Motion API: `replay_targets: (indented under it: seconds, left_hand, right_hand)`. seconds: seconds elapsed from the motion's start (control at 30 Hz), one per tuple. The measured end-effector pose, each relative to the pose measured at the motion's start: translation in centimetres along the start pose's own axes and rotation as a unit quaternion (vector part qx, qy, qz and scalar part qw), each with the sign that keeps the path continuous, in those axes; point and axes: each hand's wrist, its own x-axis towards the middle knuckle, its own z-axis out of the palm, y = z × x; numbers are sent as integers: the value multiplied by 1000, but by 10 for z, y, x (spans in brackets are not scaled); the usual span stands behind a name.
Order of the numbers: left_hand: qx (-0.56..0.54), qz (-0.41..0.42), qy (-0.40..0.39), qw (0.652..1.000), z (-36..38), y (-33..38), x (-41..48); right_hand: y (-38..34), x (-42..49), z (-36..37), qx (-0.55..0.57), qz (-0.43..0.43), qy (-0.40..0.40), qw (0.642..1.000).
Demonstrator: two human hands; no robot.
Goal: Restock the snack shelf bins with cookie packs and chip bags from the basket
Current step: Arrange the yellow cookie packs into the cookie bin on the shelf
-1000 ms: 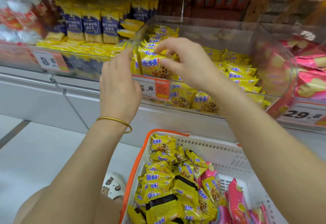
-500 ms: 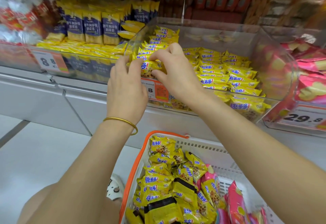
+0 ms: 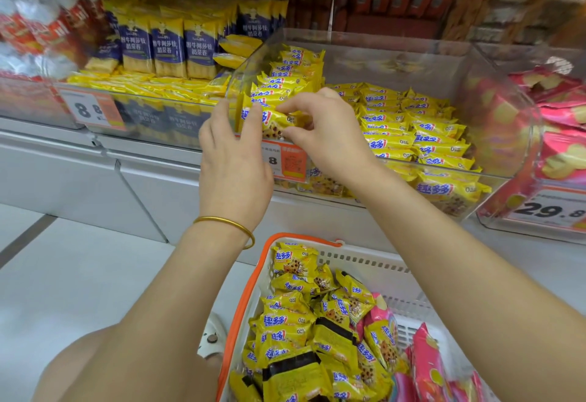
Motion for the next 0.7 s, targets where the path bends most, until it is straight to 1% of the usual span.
replay_targets:
  seconds: [0.17, 0.33, 0.43, 0.53, 0.6, 0.7]
  left_hand:
    - [43, 30, -18, 998, 2, -7, -2]
    - [93, 20, -47, 994, 6, -9, -6]
    - [91, 8, -44, 995, 6, -5, -6]
    - [78, -10, -35, 996, 5, -3, -4]
    - [58, -18, -19, 998, 4, -2, -2]
    - [56, -24, -20, 998, 5, -3, 0]
  right_hand:
    - [1, 1, 0, 25, 23, -5, 999]
    - [1, -1, -4, 21, -3, -41, 999]
    - [1, -1, -3, 27, -4, -34, 999]
    - [2, -1, -2, 56, 15, -18, 998]
    - [1, -1, -3, 81, 31, -20, 996]
    - [0, 0, -4, 91, 39, -26, 995]
